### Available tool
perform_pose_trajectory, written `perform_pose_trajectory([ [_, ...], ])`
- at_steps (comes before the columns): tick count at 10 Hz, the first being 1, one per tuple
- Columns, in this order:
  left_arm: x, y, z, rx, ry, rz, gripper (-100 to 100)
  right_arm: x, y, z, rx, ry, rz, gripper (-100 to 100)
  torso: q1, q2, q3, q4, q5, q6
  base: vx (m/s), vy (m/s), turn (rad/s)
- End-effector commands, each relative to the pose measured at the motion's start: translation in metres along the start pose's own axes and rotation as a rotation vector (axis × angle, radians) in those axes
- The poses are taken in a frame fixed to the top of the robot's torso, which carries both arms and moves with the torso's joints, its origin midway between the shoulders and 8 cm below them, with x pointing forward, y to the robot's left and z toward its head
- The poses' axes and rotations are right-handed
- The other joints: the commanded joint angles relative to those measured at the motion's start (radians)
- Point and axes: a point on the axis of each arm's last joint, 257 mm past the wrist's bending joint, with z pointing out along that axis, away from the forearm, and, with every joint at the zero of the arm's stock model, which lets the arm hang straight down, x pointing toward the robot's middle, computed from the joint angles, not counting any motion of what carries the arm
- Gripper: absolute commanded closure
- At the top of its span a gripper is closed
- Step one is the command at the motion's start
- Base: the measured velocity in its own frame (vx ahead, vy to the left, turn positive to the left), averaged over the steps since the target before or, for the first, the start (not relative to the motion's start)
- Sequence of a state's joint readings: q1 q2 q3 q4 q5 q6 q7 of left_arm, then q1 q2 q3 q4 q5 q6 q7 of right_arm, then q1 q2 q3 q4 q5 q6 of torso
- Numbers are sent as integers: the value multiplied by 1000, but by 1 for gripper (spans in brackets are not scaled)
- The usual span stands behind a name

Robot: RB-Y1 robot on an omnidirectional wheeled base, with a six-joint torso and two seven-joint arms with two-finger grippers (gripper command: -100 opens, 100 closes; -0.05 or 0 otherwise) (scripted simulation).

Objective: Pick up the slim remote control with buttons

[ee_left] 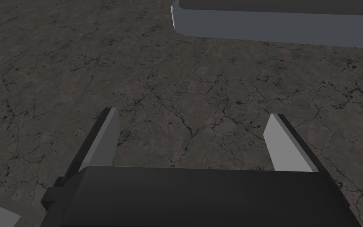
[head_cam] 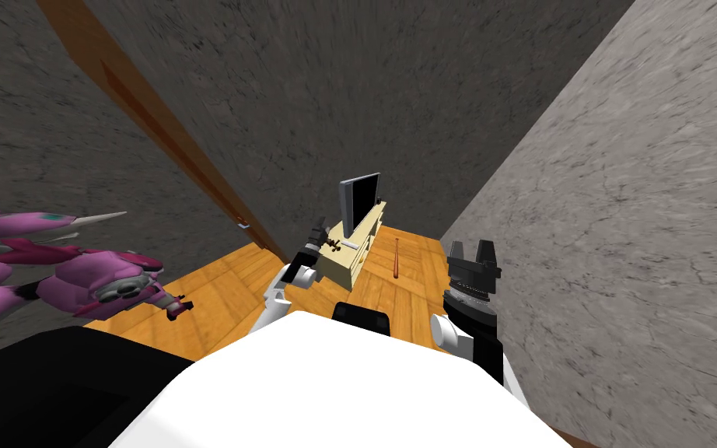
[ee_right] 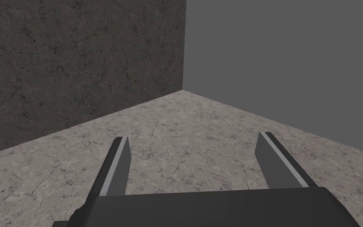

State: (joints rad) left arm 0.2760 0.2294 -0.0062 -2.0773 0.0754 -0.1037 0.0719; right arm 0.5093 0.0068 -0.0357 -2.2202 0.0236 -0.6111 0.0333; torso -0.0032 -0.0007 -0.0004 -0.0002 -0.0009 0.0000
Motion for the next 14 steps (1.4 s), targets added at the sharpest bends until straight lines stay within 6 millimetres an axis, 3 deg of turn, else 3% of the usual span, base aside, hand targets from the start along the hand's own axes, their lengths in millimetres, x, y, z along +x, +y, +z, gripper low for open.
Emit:
perform_pose_trajectory([
  [1,0,20,7,-57,1,-4,-100,0,0,0,0,0,0,0,0,0,0,0,0,0,12,-62,-6],
  [4,-3,49,11,-149,0,-5,-100,0,0,0,0,0,0,0,-1,-1,0,0,0,0,11,-55,-8],
  [9,-16,115,19,-336,-6,3,-100,0,0,0,0,0,0,0,0,-2,-1,0,0,0,23,-59,-28],
  [11,-16,123,16,-369,-7,3,-100,0,0,0,0,0,0,0,0,-2,-1,0,0,0,20,-32,-3],
  [14,-30,164,15,-494,-17,14,-100,0,0,0,0,0,0,0,1,-2,-1,0,0,0,31,-39,-47],
])
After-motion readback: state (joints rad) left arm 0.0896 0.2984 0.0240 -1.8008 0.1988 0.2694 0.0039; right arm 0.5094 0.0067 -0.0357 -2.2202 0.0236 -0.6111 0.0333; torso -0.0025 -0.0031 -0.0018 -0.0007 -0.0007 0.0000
